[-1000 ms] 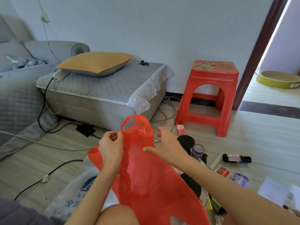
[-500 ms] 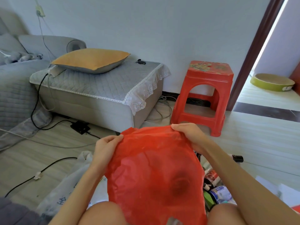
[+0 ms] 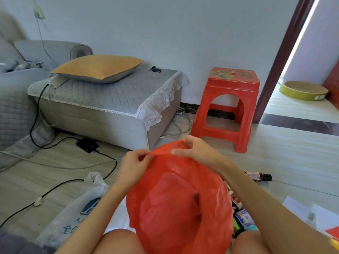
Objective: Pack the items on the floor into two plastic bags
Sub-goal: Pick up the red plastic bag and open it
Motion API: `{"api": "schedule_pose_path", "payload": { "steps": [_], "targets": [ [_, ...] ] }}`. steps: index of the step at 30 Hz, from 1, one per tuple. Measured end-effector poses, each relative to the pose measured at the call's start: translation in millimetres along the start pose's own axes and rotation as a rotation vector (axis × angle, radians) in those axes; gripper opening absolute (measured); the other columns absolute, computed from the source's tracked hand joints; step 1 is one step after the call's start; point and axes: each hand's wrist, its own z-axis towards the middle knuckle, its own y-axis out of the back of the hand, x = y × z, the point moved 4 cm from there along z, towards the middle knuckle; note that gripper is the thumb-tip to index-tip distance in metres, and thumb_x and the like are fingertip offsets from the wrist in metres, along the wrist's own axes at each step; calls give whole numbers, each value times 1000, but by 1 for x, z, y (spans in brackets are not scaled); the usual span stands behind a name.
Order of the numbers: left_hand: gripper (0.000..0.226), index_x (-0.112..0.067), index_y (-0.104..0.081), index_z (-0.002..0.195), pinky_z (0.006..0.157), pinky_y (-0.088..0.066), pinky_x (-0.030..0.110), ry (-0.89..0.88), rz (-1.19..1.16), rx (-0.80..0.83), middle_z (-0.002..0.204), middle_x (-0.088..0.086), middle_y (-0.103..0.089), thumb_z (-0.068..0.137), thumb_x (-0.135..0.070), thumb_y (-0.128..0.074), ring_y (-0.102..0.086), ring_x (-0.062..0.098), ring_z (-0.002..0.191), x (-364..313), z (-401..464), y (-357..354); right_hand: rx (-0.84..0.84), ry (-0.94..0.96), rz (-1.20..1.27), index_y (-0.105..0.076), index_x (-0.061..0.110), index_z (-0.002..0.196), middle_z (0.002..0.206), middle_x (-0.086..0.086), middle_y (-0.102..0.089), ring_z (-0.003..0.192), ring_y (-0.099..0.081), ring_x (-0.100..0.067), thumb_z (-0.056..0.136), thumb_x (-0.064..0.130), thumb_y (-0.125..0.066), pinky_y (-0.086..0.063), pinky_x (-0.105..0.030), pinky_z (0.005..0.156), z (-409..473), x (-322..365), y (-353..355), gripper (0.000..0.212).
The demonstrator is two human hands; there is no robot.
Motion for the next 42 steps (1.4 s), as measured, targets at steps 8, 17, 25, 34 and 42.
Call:
{"api": "schedule_pose_path", "payload": {
  "steps": [8, 17, 25, 34, 42],
  "targets": [
    [32, -26, -62, 73, 65, -39, 25, 125, -138, -21, 71, 2, -60, 93, -6, -47, -50, 15, 70, 25, -7, 14, -303, -83, -530, -61, 25, 69, 84, -2, -65, 83, -58, -17, 77, 8, -63, -37, -22, 69, -9, -30, 45, 19],
    [28, -19, -66, 52, 59, -36, 31, 440, -488, -100, 54, -2, -59, 79, -16, -58, -48, 18, 59, 38, -11, 27, -217, -385, 161, -66, 5, 94, 69, -5, -62, 56, -58, -11, 87, 2, -56, -45, -18, 47, -15, -61, 50, 12],
    [19, -16, -59, 96, 77, -42, 35, 323, 316, -265, 88, 4, -59, 81, -27, -55, -57, 30, 89, 36, -9, 47, -5, -478, 461, -58, 5, 91, 71, -7, -54, 53, -55, -13, 93, 12, -49, -50, -23, 53, -2, -69, 42, 11],
    [42, -32, -39, 123, 90, -47, 36, -591, 503, 258, 125, 1, -52, 84, -23, -50, -53, 20, 109, 1, -12, -22, 22, -224, 562, -57, 8, 74, 51, -1, -53, 39, -52, -8, 94, 6, -42, -44, -16, 42, -3, -14, 7, 25],
    [21, -7, -67, 85, 68, -36, 0, -369, 162, -43, 70, -14, -59, 85, -16, -49, -54, -10, 69, 8, -4, -2, -49, 38, -314, -57, 16, 86, 76, 1, -55, 73, -53, -15, 79, 0, -61, -37, -9, 55, -5, -3, 14, 18]
  ]
}}
